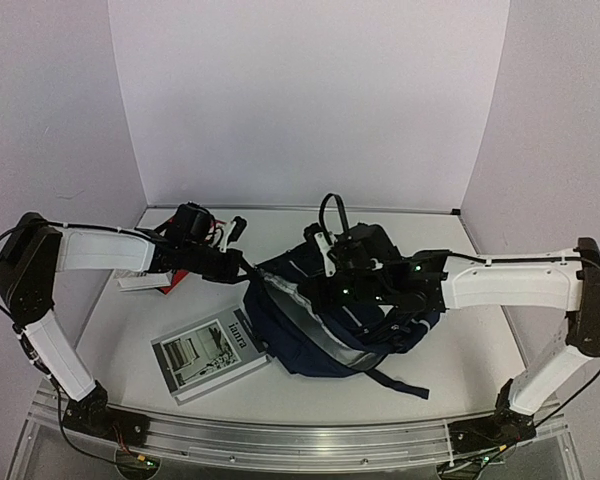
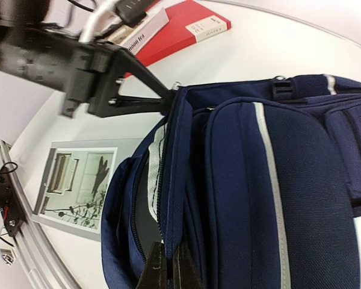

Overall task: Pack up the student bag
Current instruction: Unzip the student bag at the center of the board, then pick up the book from the center of the board.

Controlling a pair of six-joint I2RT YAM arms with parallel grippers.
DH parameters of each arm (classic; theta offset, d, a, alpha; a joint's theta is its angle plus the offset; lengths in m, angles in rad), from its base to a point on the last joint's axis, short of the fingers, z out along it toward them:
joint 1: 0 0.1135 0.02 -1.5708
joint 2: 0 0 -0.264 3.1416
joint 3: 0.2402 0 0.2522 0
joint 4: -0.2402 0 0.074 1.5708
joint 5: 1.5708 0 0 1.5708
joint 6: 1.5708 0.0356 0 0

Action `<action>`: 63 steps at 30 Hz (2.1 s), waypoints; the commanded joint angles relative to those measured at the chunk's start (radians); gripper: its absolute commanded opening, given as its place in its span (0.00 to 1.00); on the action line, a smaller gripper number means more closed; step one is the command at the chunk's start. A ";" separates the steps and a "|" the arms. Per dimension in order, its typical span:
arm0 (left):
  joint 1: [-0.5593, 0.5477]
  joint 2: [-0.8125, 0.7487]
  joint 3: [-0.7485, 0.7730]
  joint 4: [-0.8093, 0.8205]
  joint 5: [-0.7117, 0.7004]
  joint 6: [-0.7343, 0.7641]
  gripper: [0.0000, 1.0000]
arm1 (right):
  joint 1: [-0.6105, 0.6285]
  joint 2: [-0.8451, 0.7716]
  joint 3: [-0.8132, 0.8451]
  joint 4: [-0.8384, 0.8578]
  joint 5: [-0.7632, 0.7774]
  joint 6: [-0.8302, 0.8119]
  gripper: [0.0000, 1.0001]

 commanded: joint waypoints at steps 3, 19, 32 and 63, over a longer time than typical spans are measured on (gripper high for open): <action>0.127 0.131 0.153 0.030 -0.058 0.050 0.00 | 0.007 -0.187 0.012 -0.004 0.013 0.015 0.00; 0.143 0.415 0.417 0.024 0.110 0.176 0.05 | 0.008 -0.254 0.023 0.003 0.030 0.047 0.00; 0.158 0.195 0.336 -0.037 -0.053 0.094 0.56 | 0.007 -0.300 -0.008 -0.020 0.269 0.121 0.00; 0.915 -0.196 -0.215 0.046 0.025 -0.294 0.88 | 0.007 -0.292 -0.054 0.006 0.309 0.134 0.00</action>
